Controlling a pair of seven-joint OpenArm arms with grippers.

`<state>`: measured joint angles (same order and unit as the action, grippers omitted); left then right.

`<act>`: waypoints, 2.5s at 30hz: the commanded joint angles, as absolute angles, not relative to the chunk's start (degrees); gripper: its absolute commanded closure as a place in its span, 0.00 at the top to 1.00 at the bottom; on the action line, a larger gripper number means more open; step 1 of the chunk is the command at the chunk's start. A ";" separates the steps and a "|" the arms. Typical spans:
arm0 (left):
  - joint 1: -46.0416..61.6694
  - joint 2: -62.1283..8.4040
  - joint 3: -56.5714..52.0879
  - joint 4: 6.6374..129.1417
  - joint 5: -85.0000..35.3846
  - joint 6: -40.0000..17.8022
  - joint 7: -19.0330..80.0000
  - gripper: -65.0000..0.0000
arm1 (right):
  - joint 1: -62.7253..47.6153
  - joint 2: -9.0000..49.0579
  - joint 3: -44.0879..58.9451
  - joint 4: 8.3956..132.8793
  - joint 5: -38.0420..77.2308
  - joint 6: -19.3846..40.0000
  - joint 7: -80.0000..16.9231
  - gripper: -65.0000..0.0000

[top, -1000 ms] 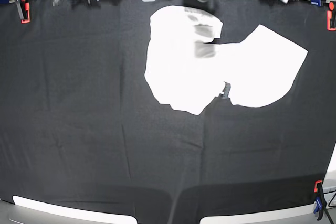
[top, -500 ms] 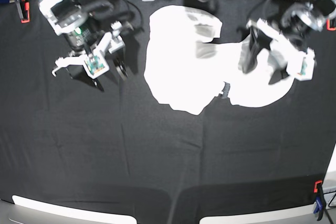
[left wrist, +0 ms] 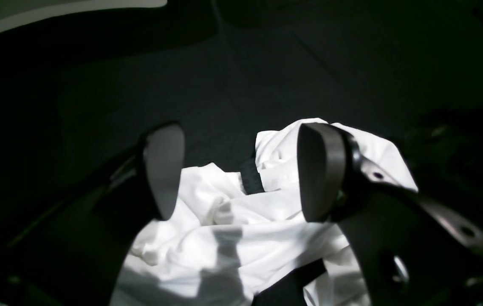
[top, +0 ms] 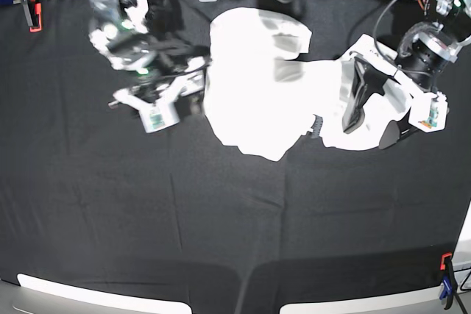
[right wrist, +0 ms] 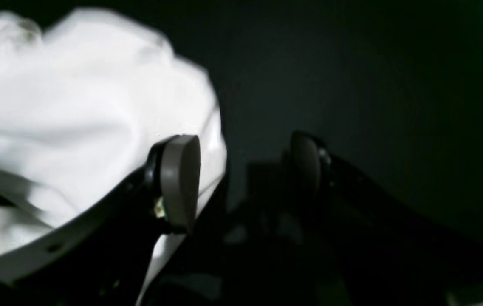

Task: Layout the t-shirt on the table in an organized manner, then fold the t-shirt properly
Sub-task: 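Lower both grippers onto the crumpled white t-shirt and grasp its edges, then pull the shirt apart with both grippers to spread it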

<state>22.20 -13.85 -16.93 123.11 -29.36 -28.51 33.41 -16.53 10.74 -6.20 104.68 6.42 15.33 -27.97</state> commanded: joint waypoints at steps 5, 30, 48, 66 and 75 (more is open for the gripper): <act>21.91 -14.17 -17.19 124.11 -30.11 -28.51 31.88 0.59 | -12.34 8.19 -6.07 94.98 7.88 22.44 -23.40 0.51; 21.89 -14.17 -17.19 124.11 -30.09 -28.47 33.61 0.59 | -11.11 14.70 19.81 96.53 15.57 24.05 -28.95 0.00; 21.91 -14.17 -17.19 124.11 -30.13 -28.47 36.40 0.59 | -11.27 14.72 -11.86 96.55 18.74 38.44 -34.35 0.43; 21.91 -14.17 -17.19 124.11 -30.13 -28.47 36.38 0.59 | -11.27 16.84 -10.04 96.53 -10.02 27.18 -33.52 0.00; 21.91 -14.15 -17.19 124.11 -30.26 -28.47 36.40 0.59 | -11.25 23.03 13.61 96.53 -1.23 24.86 -33.43 0.00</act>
<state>22.22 -13.82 -16.93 123.11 -29.17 -28.51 37.91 -11.94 22.35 13.47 95.57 -1.26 25.19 -34.85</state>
